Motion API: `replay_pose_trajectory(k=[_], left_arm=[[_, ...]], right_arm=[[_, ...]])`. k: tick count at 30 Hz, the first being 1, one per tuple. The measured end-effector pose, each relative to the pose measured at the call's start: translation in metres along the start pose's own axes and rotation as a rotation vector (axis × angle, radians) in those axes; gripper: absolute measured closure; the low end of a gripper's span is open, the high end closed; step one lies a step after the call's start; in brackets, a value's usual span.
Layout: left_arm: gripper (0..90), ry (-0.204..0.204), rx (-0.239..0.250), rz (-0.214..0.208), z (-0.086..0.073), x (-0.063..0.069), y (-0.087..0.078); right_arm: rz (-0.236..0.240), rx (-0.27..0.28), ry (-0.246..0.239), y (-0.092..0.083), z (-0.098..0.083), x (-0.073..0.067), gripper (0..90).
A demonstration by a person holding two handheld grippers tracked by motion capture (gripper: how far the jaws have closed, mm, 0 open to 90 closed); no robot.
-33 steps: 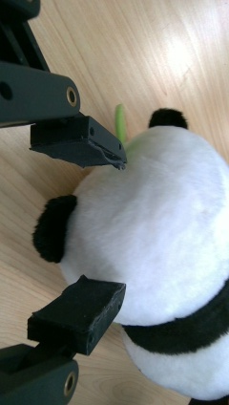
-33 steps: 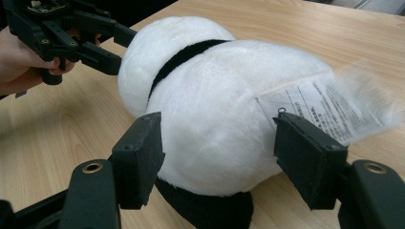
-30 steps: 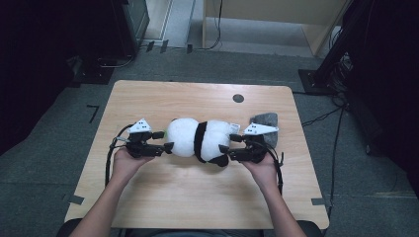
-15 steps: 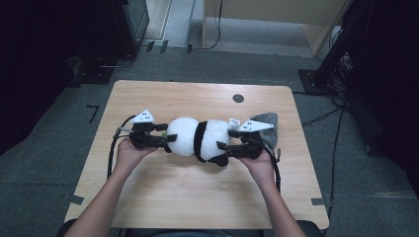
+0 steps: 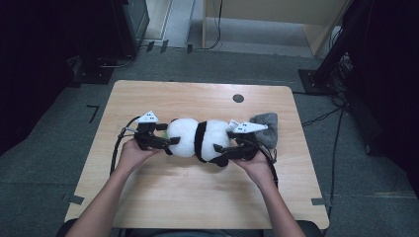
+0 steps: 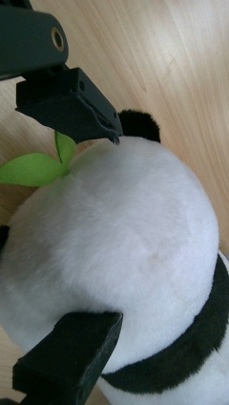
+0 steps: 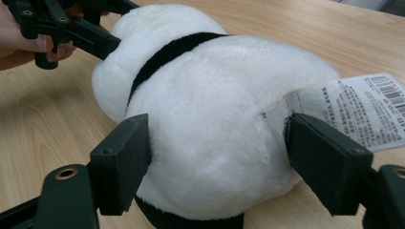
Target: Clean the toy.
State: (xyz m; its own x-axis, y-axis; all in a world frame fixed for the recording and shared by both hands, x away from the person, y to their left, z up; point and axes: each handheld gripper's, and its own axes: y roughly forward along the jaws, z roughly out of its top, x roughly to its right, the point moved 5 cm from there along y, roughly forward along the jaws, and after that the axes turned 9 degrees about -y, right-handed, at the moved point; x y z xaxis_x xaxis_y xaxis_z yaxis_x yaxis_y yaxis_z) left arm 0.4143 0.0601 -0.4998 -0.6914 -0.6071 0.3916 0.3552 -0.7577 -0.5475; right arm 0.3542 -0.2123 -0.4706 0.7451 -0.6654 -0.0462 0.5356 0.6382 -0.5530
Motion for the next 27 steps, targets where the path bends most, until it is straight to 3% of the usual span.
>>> replay_pose_trajectory(k=[2,6,16,19,21,24,27], left_arm=[[12.7,-0.039,-0.004,-0.027,-0.002,-0.003,0.0],[15.8,0.014,0.01,-0.016,-0.005,-0.001,-0.002],[15.8,-0.014,0.007,-0.009,-0.005,-0.001,-0.004],[15.8,-0.007,0.009,-0.005,-0.005,0.0,-0.005],[15.8,-0.009,0.011,-0.002,-0.006,0.0,-0.005],[15.8,0.004,0.018,0.007,-0.008,0.001,-0.007],[15.8,0.005,0.024,0.007,-0.009,0.001,-0.007]], right_arm=[[0.014,0.002,0.008,-0.001,0.0,0.002,22.8],[0.025,0.025,0.049,-0.012,0.0,0.009,28.6],[-0.114,0.053,0.069,-0.039,-0.011,0.052,32.1],[-0.14,0.042,0.102,-0.045,-0.016,0.068,35.1],[-0.187,0.039,0.09,-0.052,-0.017,0.078,35.8],[-0.233,0.08,0.104,-0.061,-0.017,0.092,36.9],[-0.287,0.074,0.105,-0.063,-0.024,0.106,37.5]])
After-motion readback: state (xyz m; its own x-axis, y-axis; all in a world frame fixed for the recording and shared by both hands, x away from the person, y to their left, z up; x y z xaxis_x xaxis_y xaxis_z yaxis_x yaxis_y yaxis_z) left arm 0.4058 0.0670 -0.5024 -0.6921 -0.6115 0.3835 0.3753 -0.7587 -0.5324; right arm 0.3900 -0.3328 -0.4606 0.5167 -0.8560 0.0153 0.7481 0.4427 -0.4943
